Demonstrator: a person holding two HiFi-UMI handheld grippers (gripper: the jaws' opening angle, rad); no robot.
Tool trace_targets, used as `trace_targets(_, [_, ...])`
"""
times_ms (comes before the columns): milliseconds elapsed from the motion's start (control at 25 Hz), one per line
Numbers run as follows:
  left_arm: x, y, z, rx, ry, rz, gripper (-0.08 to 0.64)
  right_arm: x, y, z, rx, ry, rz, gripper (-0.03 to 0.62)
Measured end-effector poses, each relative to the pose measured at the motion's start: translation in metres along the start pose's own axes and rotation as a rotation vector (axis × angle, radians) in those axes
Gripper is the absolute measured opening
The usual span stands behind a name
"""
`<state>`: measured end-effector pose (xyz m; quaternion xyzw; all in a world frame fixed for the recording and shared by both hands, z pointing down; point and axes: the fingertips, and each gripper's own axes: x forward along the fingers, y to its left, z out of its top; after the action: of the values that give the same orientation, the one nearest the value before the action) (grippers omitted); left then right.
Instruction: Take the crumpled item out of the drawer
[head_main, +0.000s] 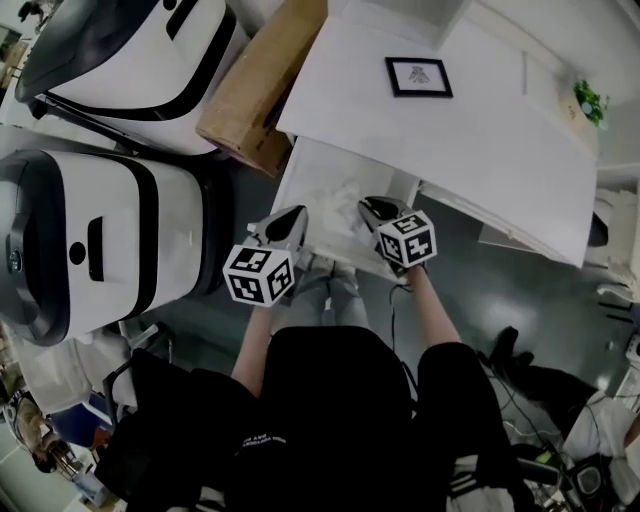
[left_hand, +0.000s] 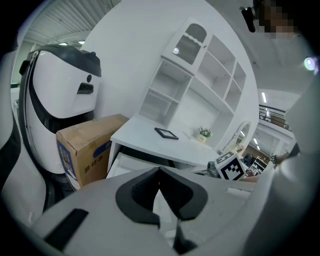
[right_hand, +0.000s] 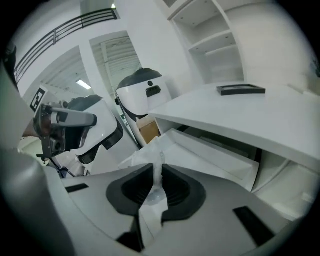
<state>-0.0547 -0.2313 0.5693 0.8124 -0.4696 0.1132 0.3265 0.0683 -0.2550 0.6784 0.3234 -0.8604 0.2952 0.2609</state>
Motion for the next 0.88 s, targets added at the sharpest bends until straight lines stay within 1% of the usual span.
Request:
trace_targets(320, [-0.020,-0.014,0.013,0.049,-0.040,-0.028,-0.002,-0.045,0.014,0.030,0.054,-0.165,-0.033,0.044])
trace_targets(600, [-0.034,-0.026,0.025,0.086,-0.080,-0.051,-0.003,-0.079,0.025,0.054,0.088,-0.291,-0.044,0.043])
trace_targets(880, [-0.048,-0.035,0.047,0.131,-0.155,-0.065,-0.002,-0.116,0.037,0.081,0.115,-0.426,-0.047,0.043])
